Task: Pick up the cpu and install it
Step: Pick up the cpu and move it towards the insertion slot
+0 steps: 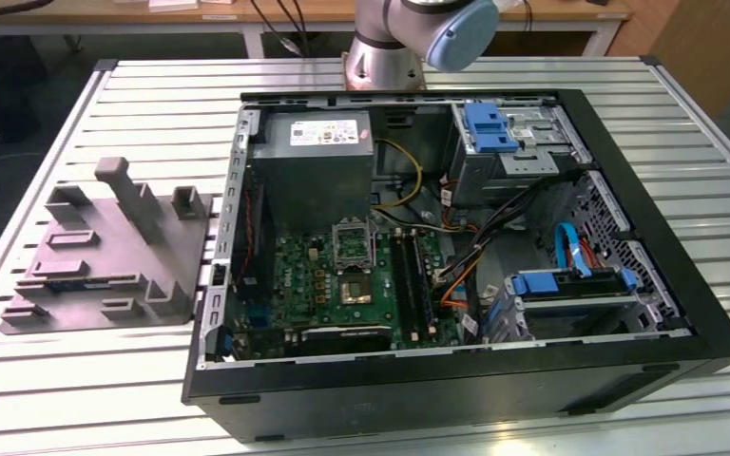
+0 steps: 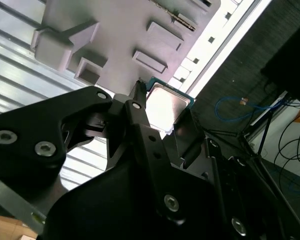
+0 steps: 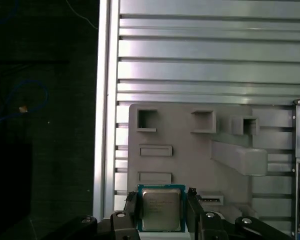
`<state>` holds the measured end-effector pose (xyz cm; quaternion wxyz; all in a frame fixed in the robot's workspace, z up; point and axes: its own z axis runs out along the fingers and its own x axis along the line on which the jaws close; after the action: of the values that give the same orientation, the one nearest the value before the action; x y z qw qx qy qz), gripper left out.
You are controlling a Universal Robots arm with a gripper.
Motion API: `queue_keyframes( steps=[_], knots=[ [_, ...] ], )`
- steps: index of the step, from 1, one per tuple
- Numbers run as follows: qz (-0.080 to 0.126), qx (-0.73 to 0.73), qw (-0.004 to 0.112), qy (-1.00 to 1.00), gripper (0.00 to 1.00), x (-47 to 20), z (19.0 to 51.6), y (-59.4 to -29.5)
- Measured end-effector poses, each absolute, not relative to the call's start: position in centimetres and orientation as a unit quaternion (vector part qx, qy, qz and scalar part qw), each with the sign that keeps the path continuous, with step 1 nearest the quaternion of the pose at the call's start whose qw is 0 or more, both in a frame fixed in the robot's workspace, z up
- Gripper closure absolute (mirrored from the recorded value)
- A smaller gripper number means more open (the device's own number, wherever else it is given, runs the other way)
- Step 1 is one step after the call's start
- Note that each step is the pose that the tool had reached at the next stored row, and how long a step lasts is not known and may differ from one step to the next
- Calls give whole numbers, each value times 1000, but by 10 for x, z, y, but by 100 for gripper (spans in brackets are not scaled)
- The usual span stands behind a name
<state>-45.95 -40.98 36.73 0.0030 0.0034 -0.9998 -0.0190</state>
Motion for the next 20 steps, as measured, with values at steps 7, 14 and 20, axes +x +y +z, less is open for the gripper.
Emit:
queue_keyframes(
  steps=[7, 14, 20],
  knots=[
    [-19, 3, 3, -1000, 53, -460, 388, -410],
    [-19, 3, 3, -1000, 53, -459, 391, -410],
    [-19, 3, 3, -1000, 53, -457, 391, -410]
  ],
)
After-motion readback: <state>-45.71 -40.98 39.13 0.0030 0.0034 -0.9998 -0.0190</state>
